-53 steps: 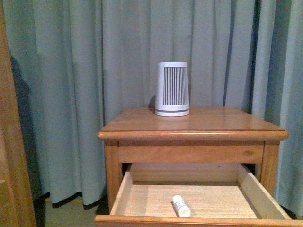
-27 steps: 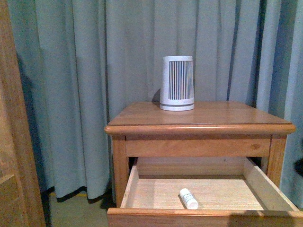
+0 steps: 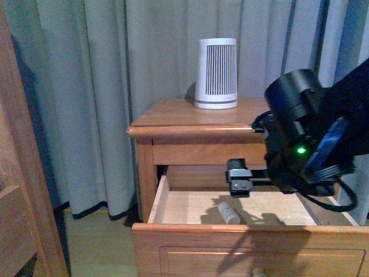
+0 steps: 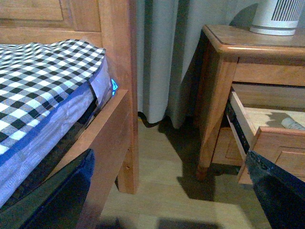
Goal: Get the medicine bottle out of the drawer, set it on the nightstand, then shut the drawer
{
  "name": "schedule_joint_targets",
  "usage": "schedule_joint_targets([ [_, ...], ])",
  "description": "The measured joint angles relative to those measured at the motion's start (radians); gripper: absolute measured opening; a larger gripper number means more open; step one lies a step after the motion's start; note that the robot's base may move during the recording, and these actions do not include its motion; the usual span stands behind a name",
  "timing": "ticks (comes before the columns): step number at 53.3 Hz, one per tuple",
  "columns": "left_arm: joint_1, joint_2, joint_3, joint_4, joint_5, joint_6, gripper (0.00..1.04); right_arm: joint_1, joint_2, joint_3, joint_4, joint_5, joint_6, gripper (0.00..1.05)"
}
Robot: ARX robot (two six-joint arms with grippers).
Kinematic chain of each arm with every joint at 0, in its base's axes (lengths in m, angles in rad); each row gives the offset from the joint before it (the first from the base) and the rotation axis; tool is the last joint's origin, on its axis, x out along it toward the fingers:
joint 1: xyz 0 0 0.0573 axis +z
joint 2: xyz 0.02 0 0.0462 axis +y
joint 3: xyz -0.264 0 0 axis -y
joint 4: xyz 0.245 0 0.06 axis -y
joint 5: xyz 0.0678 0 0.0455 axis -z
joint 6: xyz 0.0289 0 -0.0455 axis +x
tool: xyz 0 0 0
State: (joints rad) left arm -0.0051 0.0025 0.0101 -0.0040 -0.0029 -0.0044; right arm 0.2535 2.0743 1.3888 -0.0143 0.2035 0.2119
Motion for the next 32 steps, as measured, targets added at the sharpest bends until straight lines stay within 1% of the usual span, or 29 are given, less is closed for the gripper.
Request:
schedule_joint_targets([
  [12, 0.000, 0.000, 0.000, 0.000, 0.000, 0.000, 0.98, 0.031, 0.236, 0.247, -0.061, 0.027, 0.031, 0.98],
  [32, 0.000, 0.000, 0.000, 0.000, 0.000, 0.000, 0.98, 0.038, 0.412, 0.419, -0.098, 0.030, 0.051, 0.98],
])
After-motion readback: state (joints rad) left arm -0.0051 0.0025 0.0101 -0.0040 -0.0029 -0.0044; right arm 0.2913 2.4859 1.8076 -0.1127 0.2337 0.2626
